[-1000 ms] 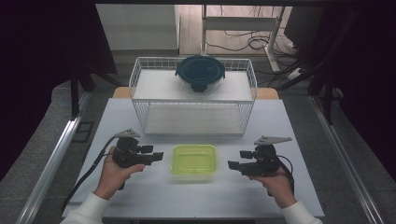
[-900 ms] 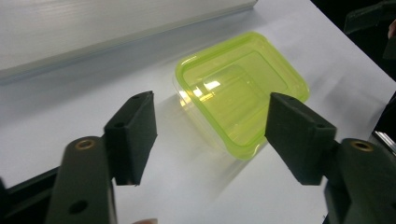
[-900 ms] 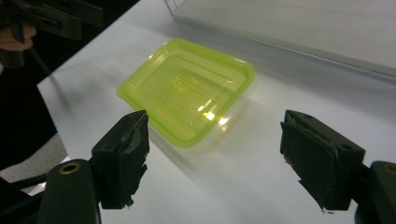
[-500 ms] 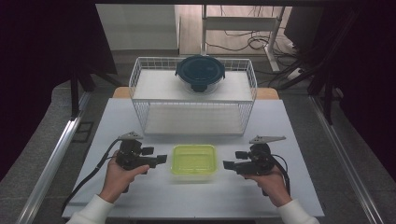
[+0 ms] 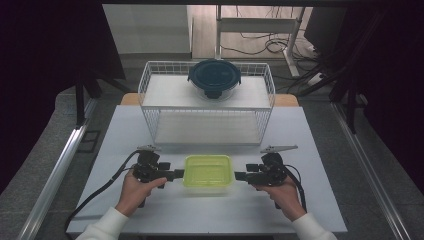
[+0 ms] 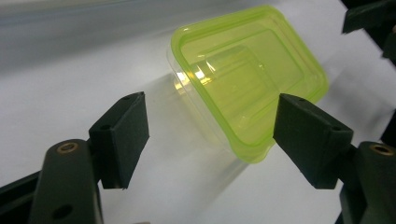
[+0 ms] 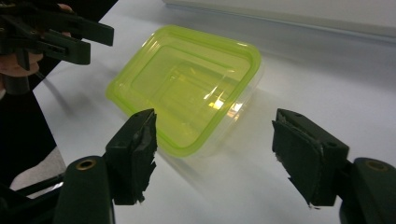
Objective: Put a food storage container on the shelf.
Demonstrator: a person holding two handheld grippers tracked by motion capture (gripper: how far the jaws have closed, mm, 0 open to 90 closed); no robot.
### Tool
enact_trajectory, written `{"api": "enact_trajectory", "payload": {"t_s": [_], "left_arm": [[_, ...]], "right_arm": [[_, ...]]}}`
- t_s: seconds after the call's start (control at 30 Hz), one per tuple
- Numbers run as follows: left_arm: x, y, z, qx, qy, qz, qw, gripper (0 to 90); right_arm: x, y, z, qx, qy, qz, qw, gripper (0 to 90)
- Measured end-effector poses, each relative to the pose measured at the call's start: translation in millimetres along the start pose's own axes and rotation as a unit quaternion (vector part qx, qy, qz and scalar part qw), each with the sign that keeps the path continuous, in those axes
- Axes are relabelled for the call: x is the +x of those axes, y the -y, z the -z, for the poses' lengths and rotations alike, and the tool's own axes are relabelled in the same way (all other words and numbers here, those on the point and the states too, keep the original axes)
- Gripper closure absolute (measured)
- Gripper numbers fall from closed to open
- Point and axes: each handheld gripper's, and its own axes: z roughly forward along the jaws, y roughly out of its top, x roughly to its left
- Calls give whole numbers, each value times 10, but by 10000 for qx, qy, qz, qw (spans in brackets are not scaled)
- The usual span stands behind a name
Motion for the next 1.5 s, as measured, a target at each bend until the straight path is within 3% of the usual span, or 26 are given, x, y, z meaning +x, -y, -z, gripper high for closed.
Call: {"api": "enact_trajectory", "payload": {"t_s": [0.13,0.27,0.5,0.6,1.07,1.2,1.37,1.5], "left_arm": [[42,-3,-56,71,-18,68,9999,284],[81,-38,-122,22,190,267,9995,295],[144,-67,-246,52,236,457,9987,325],[157,-71,-291,48,374,583,9976,345],[152,-48,-415,257,824,888,9923,509],[152,-41,-428,296,853,972,9912,578],[121,-28,-403,246,672,968,9927,675],[81,-25,-348,86,658,933,9934,746]], "right_arm": [[-32,-31,-98,17,-124,-275,9995,342],[-64,-77,-208,116,-47,-375,9992,368],[-101,-136,-414,262,-35,-561,9981,410],[-121,-134,-474,304,-21,-640,9975,427],[-159,-85,-526,396,-109,-840,9956,572],[-177,-56,-553,456,-212,-1005,9937,645],[-171,-41,-524,421,-254,-1221,9913,712],[-156,-32,-479,376,-255,-1317,9902,744]]}}
